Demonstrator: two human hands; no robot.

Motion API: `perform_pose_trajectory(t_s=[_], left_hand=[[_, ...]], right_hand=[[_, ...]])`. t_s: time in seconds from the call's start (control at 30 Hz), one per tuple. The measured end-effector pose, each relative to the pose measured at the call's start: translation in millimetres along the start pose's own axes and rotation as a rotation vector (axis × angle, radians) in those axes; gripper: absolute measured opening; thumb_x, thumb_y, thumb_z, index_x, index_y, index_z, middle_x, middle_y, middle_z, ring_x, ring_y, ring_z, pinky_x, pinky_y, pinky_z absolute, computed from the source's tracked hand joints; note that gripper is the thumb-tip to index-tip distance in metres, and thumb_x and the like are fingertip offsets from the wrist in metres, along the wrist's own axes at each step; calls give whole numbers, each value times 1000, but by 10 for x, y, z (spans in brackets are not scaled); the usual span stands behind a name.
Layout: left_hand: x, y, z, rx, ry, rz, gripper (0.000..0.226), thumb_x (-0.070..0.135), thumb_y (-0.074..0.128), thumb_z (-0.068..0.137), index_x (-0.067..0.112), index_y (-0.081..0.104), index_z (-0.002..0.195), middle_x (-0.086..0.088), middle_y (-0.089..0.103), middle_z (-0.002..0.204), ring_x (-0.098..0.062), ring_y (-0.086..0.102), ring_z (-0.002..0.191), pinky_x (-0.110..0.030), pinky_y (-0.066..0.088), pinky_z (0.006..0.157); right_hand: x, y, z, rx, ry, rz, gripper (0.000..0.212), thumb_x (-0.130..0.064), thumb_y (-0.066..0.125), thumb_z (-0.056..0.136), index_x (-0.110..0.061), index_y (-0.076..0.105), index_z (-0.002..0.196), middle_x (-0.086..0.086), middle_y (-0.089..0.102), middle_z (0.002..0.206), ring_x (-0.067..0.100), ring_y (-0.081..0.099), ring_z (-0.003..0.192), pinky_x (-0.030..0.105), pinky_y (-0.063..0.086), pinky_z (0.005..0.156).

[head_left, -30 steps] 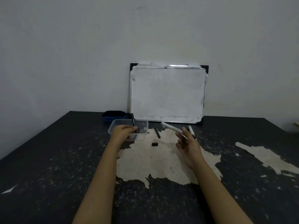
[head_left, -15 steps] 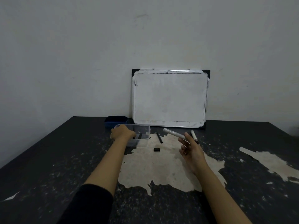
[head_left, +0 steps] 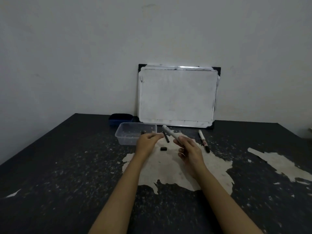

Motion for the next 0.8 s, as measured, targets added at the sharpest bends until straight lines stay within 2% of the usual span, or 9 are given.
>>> perform_pose_trajectory(t_s=[0.1,0.2,0.33,0.4,0.47,0.6,0.7,0.8], left_hand=[[1,91,-112,-11,-5,-126,33,41,68,84,13,77,101,0,73,98,-8,62,92,-17,41,69],[-53,58,-133,30,-29,-220,28,38,68,85,13,75,96,8,70,87,1,59,83,-15,41,67],[-204,-59,-90,89,-80,-324,22,35,69,85,15,74,92,8,69,84,-7,60,82,-20,45,71],[-256,-138,-65,128,-83,-363,28,36,68,86,11,75,97,1,72,90,-13,63,87,-22,47,72],[-287,-211,-43,172,-58,-392,31,36,67,87,9,75,99,-3,72,93,-15,64,89,-22,47,73],[-297,-290,-40,246,-9,-391,29,34,64,89,7,73,96,5,67,80,-5,59,76,-17,45,66],[-271,-315,-72,268,25,-411,22,31,63,91,11,70,97,7,68,83,-1,61,77,-9,48,65],[-200,-362,-79,298,95,-329,16,33,62,91,19,68,97,6,70,92,-6,65,87,-17,50,74]], right_hand=[[48,92,-48,-26,-41,-120,30,-26,74,88,-7,69,110,9,80,100,9,58,63,25,44,63],[85,196,-99,-74,-79,-232,32,-28,75,88,-7,68,111,6,80,97,11,61,71,26,46,64],[65,287,-98,-134,-174,-397,25,-30,72,90,-10,72,106,4,80,95,15,73,86,29,57,71],[5,214,-9,-63,-253,-490,22,-30,72,90,-12,75,102,2,79,92,15,74,86,26,60,71],[-80,121,128,52,-344,-625,18,-28,74,89,-13,76,99,0,77,89,12,72,82,19,56,67],[-134,140,458,165,-390,-825,15,-20,76,87,-8,76,96,2,72,86,2,62,73,5,47,59],[-31,246,684,172,-341,-967,21,-25,78,85,-8,75,96,4,71,84,8,60,70,9,41,56],[109,290,815,171,-271,-1033,22,-29,79,83,-11,72,94,0,69,80,10,61,69,18,45,57]])
Point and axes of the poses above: each hand's wrist, its own z-axis towards the middle knuckle, its own y-axis out of the palm, x = y × z, the point moved 9 cm from there along z, towards the middle knuckle
